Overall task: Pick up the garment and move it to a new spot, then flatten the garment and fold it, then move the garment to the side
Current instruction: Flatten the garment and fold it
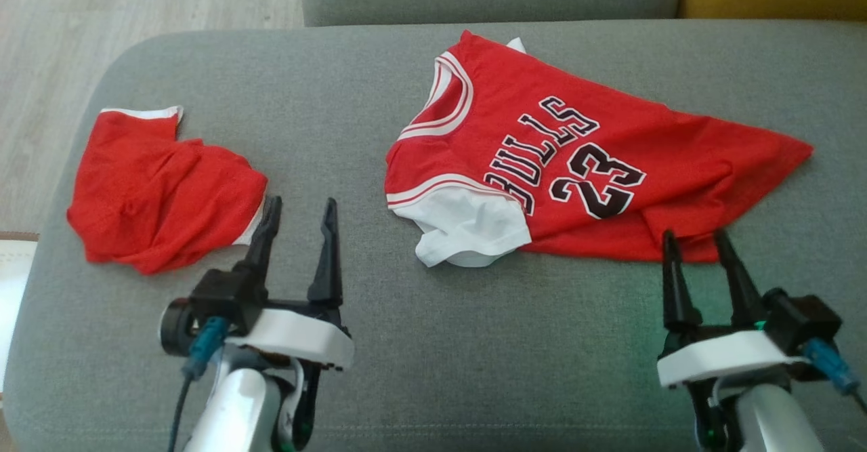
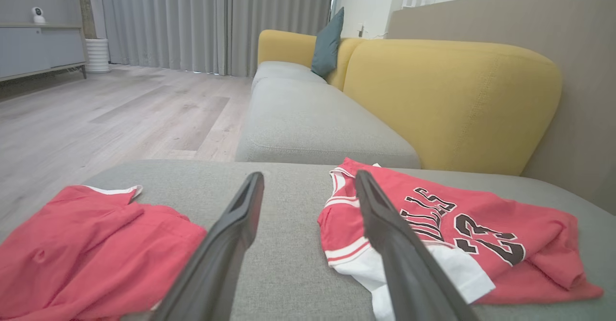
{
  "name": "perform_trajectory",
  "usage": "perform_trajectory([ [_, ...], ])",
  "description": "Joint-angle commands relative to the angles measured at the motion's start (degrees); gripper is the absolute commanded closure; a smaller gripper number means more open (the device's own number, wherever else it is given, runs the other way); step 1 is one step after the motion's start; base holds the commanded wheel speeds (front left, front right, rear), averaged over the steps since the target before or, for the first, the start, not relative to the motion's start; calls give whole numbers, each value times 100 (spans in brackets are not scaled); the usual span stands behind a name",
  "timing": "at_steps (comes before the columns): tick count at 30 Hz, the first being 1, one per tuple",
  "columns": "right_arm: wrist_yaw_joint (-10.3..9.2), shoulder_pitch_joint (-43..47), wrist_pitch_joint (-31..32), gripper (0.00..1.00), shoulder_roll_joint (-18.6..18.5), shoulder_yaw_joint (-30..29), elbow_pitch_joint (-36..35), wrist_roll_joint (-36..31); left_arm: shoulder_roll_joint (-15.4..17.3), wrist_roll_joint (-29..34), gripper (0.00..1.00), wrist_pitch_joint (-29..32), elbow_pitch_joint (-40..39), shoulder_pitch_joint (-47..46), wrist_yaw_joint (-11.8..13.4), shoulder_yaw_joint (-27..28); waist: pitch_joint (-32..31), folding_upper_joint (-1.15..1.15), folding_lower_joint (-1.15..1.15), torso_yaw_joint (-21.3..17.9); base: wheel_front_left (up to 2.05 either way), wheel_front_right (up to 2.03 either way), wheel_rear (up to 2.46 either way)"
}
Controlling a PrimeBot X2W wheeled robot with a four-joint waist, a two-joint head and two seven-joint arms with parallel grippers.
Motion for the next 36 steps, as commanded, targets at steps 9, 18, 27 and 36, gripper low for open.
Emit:
perform_trajectory([
  [9, 43, -389, -63, 0, -25, -104, -309, -52, 26, -115, 0, 77, 1120, -786, -387, -763, 330, 0, 0, -384, 0, 0, 0],
  [18, 43, -510, -63, 0, -25, -137, -365, -14, 26, -486, 0, 418, 2274, -1550, -263, -1258, 617, 0, 0, -718, 0, 0, 0],
  [27, 43, -591, -63, 0, -25, -106, -478, 59, 27, -468, 0, 585, 3540, -2114, -77, -1412, 828, 0, 0, -920, 0, 0, 0],
  [36, 43, -598, -63, 0, -25, -145, -468, 32, 26, -1108, 100, 646, 3745, -2192, -242, -1827, 801, 0, 0, -884, 0, 0, 0],
])
